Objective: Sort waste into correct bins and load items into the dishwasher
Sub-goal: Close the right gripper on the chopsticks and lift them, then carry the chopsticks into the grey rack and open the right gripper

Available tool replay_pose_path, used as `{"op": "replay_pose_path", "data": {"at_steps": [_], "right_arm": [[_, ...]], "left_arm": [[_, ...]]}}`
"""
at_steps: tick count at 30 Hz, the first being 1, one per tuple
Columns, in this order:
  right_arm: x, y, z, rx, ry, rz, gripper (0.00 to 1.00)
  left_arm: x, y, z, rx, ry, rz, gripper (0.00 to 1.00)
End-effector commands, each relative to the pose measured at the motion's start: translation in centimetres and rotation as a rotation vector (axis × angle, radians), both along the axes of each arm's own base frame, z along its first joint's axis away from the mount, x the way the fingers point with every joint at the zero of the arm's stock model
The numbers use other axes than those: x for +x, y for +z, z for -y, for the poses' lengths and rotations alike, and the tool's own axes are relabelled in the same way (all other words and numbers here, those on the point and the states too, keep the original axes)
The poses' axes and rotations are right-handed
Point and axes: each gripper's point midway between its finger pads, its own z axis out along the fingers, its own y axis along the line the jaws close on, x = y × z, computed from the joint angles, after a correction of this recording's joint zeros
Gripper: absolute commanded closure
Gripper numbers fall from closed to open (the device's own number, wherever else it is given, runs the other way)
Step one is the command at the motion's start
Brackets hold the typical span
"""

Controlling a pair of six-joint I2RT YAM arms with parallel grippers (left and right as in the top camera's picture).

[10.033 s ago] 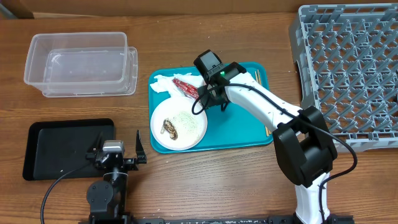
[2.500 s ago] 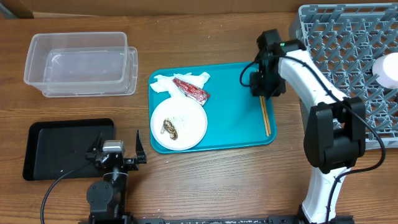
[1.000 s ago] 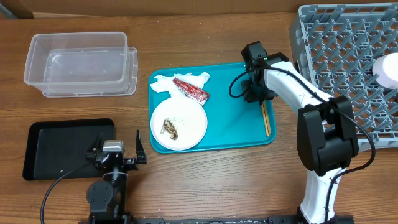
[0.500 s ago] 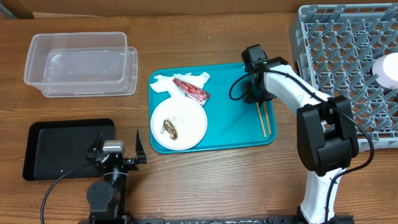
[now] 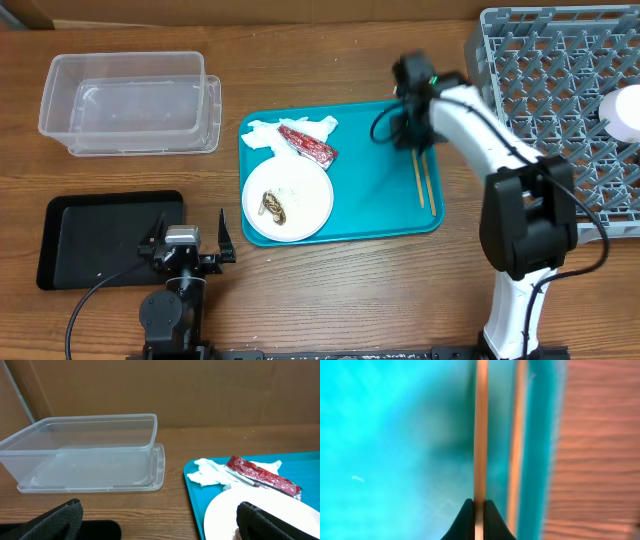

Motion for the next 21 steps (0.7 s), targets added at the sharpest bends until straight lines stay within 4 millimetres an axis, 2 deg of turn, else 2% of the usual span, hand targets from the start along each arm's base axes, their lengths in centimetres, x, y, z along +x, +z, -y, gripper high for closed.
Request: {"op": "replay_pose_path", "data": {"at_steps": [1,5,7,8,10,13,16,21], "right_arm": [[5.4,8.9,3.1,0.049,-0.080,0.218,0.96],[8.1,14.2,7.7,0.043,-0.022,0.339,0.96],[8.8,15.4,10.5,0.033,-0.014,0.378,0.96],[9.2,15.7,13.0,0.024,0.001,0.397,0.96],[9.2,15.8,15.2,0.041,0.018,0.406,0.96],[8.9,16.0,17.1,0.117,0.122,0.431,0.96],[8.8,16.0,19.1,0.114,0.112,0.443,0.96],[9.1,14.4,19.9,0.113,0.098,0.438,0.96]], "left_arm": [[0.0,0.1,0.0,0.016,-0.001,0.007,0.00],[0.0,0.1,0.0,0.016,-0.001,0.007,0.00],[0.0,0.1,0.0,0.016,-0.001,0.007,0.00],[0.0,0.1,0.0,0.016,0.000,0.007,0.00],[0.0,0.1,0.0,0.016,-0.001,0.007,0.00],[0.0,0.1,0.0,0.016,-0.001,0.007,0.00],[0.0,0.1,0.0,0.016,-0.001,0.007,0.00],[0.0,0.1,0.0,0.016,-0.001,0.007,0.00]]}}
